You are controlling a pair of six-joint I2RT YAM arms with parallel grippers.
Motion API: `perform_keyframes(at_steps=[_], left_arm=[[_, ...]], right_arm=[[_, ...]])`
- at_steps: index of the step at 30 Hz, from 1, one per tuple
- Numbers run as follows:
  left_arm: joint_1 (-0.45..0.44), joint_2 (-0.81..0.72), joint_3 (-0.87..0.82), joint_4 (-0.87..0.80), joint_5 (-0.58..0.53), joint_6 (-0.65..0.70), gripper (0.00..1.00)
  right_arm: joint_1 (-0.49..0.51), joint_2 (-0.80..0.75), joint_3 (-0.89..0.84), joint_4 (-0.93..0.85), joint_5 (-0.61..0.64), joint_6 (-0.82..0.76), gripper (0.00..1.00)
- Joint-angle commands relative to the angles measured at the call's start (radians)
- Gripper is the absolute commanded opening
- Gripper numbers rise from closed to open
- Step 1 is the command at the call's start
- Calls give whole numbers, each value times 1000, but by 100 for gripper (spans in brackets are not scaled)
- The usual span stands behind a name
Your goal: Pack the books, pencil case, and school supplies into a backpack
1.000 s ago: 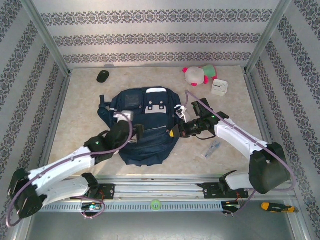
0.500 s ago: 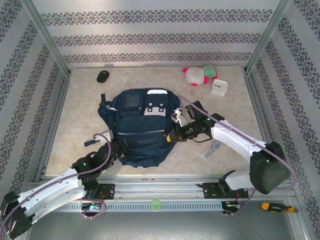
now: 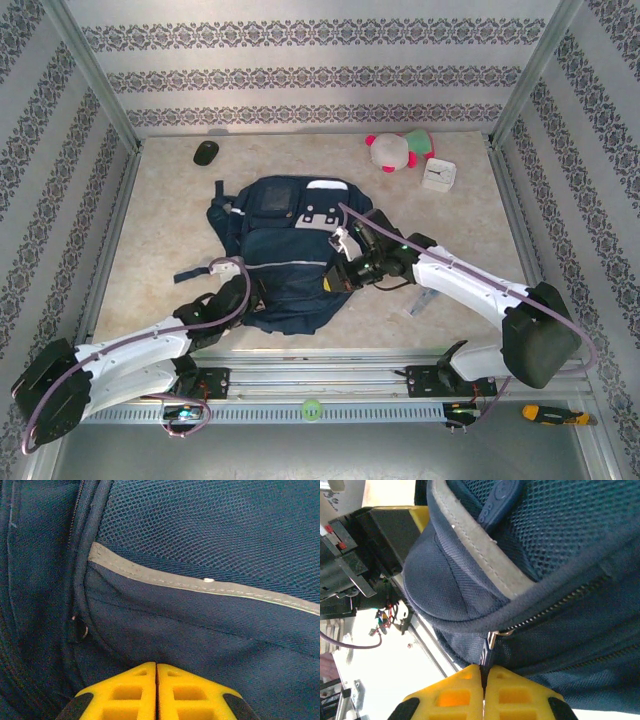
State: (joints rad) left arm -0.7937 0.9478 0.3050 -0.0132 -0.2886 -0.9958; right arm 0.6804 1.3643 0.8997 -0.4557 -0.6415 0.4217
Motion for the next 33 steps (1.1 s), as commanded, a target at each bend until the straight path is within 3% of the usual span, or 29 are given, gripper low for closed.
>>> perform_keyframes(at_steps=[1, 11, 12, 13, 15, 20, 24, 26, 29, 33], left_arm=[[-5, 1, 64, 190, 97, 13, 9], [-5, -25, 89, 127, 47, 38, 9], [-5, -37, 117, 36, 16, 53, 17], [-5, -49, 135, -22, -13, 75, 24], [-3, -67, 143, -79, -67, 91, 24], [60, -98, 119, -159, -70, 71, 8], [119, -116, 100, -197, -38, 89, 4], [151, -125, 96, -197, -12, 96, 5], [177, -127, 95, -190, 39, 103, 11], [184, -95, 94, -184, 67, 102, 12]], right_arm=[[69, -3, 48, 75, -53, 14, 0], [107, -6, 79, 81, -58, 20, 0], [101, -16, 83, 62, -29, 25, 0], [95, -23, 89, 36, -30, 18, 14], [86, -47, 100, -23, -9, -16, 35], [-14, -146, 114, -159, 72, -170, 44], [-79, -176, 121, -194, 40, -418, 57], [-81, -171, 114, -175, 130, -525, 56], [-79, -160, 96, -181, 119, -869, 56], [-62, -142, 46, -115, 138, -1234, 51]])
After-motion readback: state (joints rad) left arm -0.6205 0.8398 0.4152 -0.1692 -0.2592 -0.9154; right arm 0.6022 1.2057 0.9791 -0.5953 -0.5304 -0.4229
